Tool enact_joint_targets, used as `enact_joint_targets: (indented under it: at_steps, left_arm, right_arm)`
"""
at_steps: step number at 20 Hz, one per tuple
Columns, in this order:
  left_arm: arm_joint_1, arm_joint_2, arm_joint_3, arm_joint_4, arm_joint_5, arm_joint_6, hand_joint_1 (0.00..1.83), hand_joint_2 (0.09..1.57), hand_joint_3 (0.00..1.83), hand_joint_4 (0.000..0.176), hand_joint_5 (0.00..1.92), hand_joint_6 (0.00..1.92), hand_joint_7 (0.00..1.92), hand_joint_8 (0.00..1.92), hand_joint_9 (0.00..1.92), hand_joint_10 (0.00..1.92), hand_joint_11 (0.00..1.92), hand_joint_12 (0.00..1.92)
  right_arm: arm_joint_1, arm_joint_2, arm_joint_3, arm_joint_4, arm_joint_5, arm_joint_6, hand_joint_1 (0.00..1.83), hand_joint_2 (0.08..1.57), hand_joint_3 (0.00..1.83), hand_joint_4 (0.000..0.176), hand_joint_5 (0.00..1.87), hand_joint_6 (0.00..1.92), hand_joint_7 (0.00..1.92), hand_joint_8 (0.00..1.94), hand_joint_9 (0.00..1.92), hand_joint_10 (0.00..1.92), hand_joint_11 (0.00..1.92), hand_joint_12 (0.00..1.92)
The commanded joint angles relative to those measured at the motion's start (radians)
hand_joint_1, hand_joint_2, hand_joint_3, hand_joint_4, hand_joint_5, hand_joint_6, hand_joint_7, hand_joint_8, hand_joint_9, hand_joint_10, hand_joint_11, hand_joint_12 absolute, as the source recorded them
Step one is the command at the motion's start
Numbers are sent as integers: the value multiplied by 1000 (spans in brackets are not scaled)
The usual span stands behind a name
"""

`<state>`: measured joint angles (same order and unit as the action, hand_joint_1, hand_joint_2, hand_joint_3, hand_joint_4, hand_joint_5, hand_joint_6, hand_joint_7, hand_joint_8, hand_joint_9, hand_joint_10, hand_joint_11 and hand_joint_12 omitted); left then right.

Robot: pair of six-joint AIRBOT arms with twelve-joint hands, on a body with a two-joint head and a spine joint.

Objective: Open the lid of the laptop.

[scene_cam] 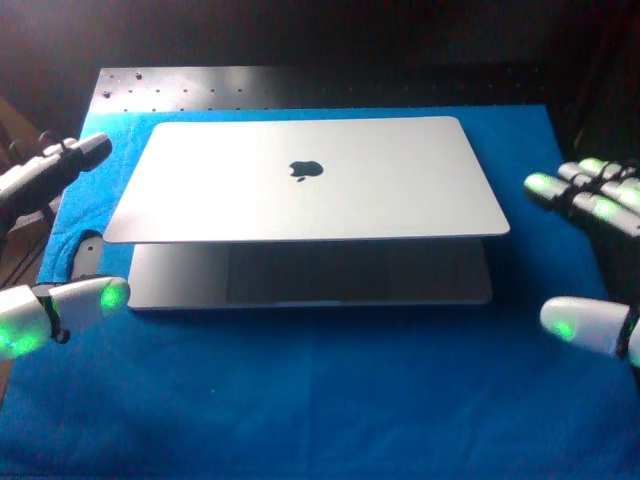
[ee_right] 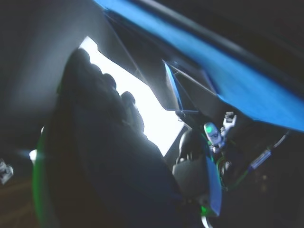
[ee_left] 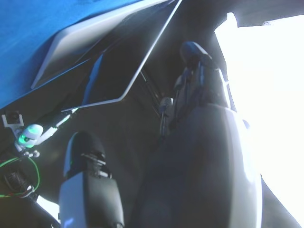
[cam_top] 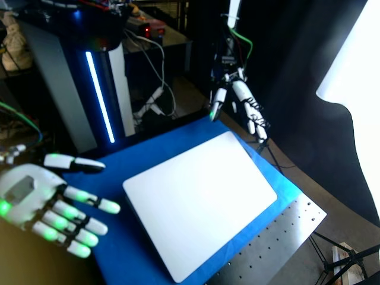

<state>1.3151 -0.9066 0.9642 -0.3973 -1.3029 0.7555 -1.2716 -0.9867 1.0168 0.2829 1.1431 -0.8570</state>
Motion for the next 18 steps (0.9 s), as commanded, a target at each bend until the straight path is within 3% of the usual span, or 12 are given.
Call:
enact_joint_targets:
  at_steps: [1, 2, 4, 5, 6, 8, 9, 12, 14, 16, 17, 18]
  left_arm:
    - [-7, -4, 7, 5, -112, -10, 479, 1047, 0, 137, 99, 0, 54, 1, 10, 2, 0, 0]
    - [-7, -6, 8, 5, -108, -11, 488, 1048, 0, 128, 108, 4, 52, 1, 7, 0, 0, 0]
    - [-7, -9, 10, 5, -104, -14, 503, 1056, 3, 116, 127, 8, 40, 0, 1, 0, 1, 1]
    - [-7, -10, 10, 6, -103, -14, 507, 1061, 3, 110, 134, 8, 37, 2, 2, 1, 21, 10]
    - [-7, -11, 10, 6, -100, -14, 507, 1061, 3, 108, 136, 7, 38, 2, 2, 1, 25, 12]
    - [-7, -12, 11, 7, -97, -15, 511, 1048, 0, 106, 153, 7, 45, 2, 12, 3, 43, 26]
    - [-7, -12, 10, 7, -97, -16, 521, 1050, 0, 105, 154, 5, 43, 0, 8, 1, 39, 28]
    - [-7, -13, 10, 8, -97, -16, 545, 1051, 0, 107, 160, 3, 43, 0, 12, 1, 37, 39]
    - [-7, -14, 11, 8, -97, -16, 555, 1049, 0, 108, 164, 3, 46, 1, 17, 2, 45, 50]
    - [-7, -16, 11, 8, -97, -17, 567, 1057, 3, 107, 158, 0, 45, 1, 15, 3, 46, 64]
    - [-7, -16, 11, 8, -97, -17, 581, 1056, 2, 107, 165, 3, 51, 3, 19, 4, 40, 67]
    - [-7, -17, 11, 8, -97, -18, 603, 1056, 0, 123, 165, 2, 46, 1, 10, 0, 16, 64]
  right_arm:
    - [17, -3, 6, -21, 93, 6, 0, 1123, 12, 129, 13, 2, 6, 1, 0, 0, 8, 93]
    - [22, -4, 9, -29, 80, 6, 0, 1125, 10, 137, 4, 0, 0, 0, 0, 0, 15, 92]
    - [29, -3, 17, -41, 58, 6, 0, 1135, 12, 118, 7, 2, 0, 0, 0, 0, 9, 85]
    - [31, -3, 20, -45, 48, 6, 0, 1144, 13, 92, 18, 5, 0, 0, 1, 0, 10, 80]
    - [33, -3, 21, -50, 41, 6, 0, 1146, 13, 89, 19, 6, 0, 0, 2, 1, 10, 79]
    - [35, -5, 22, -59, 24, 6, 0, 1121, 0, 104, 30, 7, 15, 5, 15, 5, 6, 73]
    - [35, -7, 23, -61, 20, 6, 0, 1125, 2, 101, 23, 3, 14, 3, 20, 5, 11, 73]
    - [38, -10, 23, -65, 15, 6, 0, 1118, 0, 91, 42, 8, 33, 7, 39, 9, 41, 78]
    - [47, -15, 23, -81, 2, 6, 0, 1121, 0, 100, 51, 8, 37, 7, 38, 6, 51, 76]
    - [69, -26, 24, -112, -26, 6, 0, 1141, 8, 73, 72, 10, 41, 2, 53, 5, 101, 80]
    - [77, -32, 25, -124, -35, 6, 0, 1136, 5, 74, 60, 4, 27, 0, 42, 0, 96, 75]
    - [88, -42, 29, -139, -48, 6, 0, 1132, 2, 78, 36, 0, 16, 0, 29, 0, 71, 60]
